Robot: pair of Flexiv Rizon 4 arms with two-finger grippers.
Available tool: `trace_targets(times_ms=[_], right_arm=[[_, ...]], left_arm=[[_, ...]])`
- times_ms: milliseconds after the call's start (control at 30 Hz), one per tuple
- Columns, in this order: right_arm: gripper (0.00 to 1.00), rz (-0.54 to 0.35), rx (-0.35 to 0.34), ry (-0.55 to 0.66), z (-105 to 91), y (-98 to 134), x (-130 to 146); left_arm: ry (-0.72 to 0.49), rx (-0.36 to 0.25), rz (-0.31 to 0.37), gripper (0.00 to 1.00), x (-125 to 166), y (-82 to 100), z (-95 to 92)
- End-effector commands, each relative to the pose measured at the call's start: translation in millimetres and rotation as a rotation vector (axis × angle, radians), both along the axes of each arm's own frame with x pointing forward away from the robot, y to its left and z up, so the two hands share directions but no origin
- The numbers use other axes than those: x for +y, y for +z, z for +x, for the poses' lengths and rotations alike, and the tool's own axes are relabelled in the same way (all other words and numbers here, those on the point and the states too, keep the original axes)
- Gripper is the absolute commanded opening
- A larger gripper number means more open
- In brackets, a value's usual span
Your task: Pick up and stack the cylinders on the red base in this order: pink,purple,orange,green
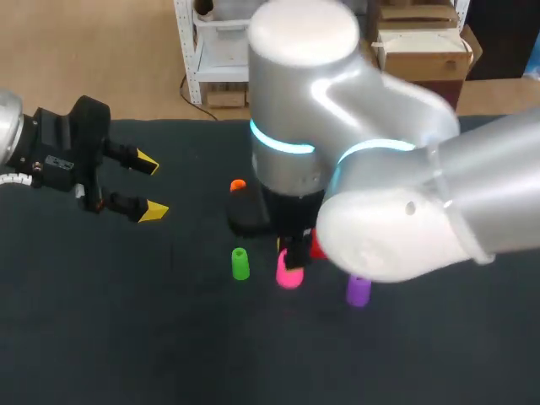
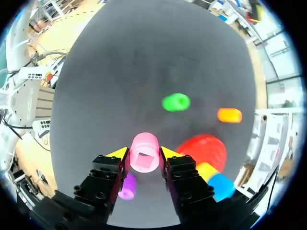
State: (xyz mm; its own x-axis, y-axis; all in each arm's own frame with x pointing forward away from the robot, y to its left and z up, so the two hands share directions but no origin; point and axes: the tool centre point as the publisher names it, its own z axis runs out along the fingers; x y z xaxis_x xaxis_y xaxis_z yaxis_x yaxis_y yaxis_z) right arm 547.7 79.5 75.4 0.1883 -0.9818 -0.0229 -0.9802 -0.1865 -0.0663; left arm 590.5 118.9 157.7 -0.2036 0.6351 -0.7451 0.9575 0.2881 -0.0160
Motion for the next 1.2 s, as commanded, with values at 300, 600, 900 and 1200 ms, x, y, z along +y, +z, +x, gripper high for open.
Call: trace_targets(times_ms=[300,600,900,1200], right_arm=[[0.0,-0.062,-0.061,-0.132,86.0,83,-70],[0.0,-0.053,-0.046,-0.148,133.3,91,-73],[0.0,-0.011,-0.011,-0.098,144.2,90,-57],[0.0,-0.031,0.021,-0.093,139.5,81,-60]], left_arm=[[-0.001,-0.004,-0.004,1.0,1,-1.4,-0.3],[-0.001,-0.004,-0.004,1.0,1,-1.4,-0.3],[-0.001,-0.004,-0.004,1.0,1,-1.4,-0.3],[-0.001,-0.004,-0.004,1.0,1,-1.4,-0.3]])
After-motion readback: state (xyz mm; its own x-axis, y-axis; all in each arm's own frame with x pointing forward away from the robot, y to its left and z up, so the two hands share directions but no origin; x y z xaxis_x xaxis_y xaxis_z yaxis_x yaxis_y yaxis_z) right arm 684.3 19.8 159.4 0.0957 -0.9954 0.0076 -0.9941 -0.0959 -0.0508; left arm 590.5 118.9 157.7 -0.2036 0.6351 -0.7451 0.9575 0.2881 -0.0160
